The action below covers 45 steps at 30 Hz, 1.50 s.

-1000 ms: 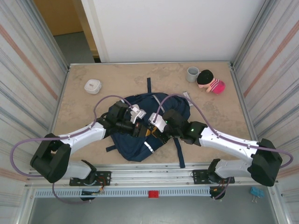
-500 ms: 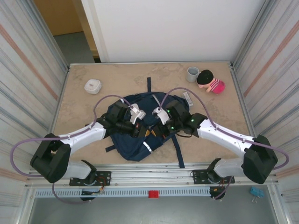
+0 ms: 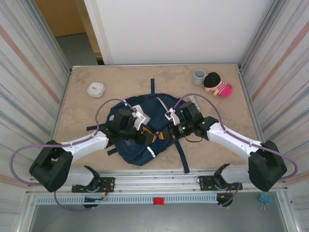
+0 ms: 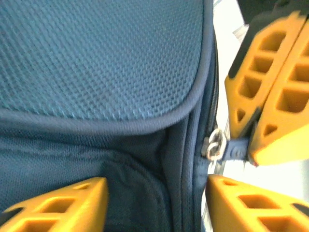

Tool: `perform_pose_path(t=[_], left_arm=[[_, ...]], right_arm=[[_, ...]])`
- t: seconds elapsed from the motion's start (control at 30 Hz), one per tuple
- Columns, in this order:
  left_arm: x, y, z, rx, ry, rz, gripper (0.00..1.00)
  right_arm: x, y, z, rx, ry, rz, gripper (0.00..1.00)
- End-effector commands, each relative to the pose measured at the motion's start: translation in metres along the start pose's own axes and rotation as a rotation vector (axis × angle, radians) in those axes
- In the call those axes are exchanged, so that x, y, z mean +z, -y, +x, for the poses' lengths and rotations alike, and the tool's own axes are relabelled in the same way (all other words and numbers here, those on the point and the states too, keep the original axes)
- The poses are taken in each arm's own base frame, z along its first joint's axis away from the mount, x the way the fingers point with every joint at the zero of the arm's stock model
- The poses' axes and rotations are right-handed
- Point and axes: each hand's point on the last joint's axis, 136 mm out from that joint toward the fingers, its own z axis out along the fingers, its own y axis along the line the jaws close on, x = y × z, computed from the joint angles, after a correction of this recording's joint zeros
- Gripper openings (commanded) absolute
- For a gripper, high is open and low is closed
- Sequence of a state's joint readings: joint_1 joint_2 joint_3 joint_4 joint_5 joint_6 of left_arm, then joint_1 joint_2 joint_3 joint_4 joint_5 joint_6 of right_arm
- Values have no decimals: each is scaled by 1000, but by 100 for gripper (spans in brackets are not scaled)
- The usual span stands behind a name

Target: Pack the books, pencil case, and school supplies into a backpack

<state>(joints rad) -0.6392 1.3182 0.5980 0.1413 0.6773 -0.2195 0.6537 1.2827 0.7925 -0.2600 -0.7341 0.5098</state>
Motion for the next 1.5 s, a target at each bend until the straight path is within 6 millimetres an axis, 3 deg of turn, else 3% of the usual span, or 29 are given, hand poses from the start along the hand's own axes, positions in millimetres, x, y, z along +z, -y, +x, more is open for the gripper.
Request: perform_pose_path(t=[0.0,0.2,0.37,0.53,0.6,0.77,0.93,0.97,1.03,1.1,1.23,1.37,1.47], left_arm=[[-2,7,-16,114,73,-10,67],[4,-7,-4,188,46,-89,62],[5,1,0,226,67,-29,45],[3,19,-7,266,116,63,15],[2,25,-9,280,135,91,12],[-1,36,-14,294,155,142,11],[-2,44,-19,292,167,163,13],[-2,44,-21,290,170,154,19],[-1,40,-24,277,178,121,39],[0,31,-25,264,186,69,43],[2,18,-24,269,196,6,41],[3,14,-22,289,206,-8,30],[3,13,-23,299,224,-10,34]], right_arm=[[-2,-24,-8,-3,10,-131,0],[-2,-29,-7,40,-8,-177,0],[-4,-28,-6,73,-15,-189,0],[-1,-16,1,100,-23,-154,0],[0,-12,3,104,-24,-143,3],[3,-2,8,108,-30,-99,8],[11,-5,8,107,-49,-112,10],[14,-8,8,108,-56,-126,9],[17,-11,9,105,-64,-145,7],[19,-14,10,103,-63,-156,5],[16,-16,11,102,-61,-166,3],[13,-16,12,108,-62,-181,3],[11,-17,14,125,-73,-200,3]])
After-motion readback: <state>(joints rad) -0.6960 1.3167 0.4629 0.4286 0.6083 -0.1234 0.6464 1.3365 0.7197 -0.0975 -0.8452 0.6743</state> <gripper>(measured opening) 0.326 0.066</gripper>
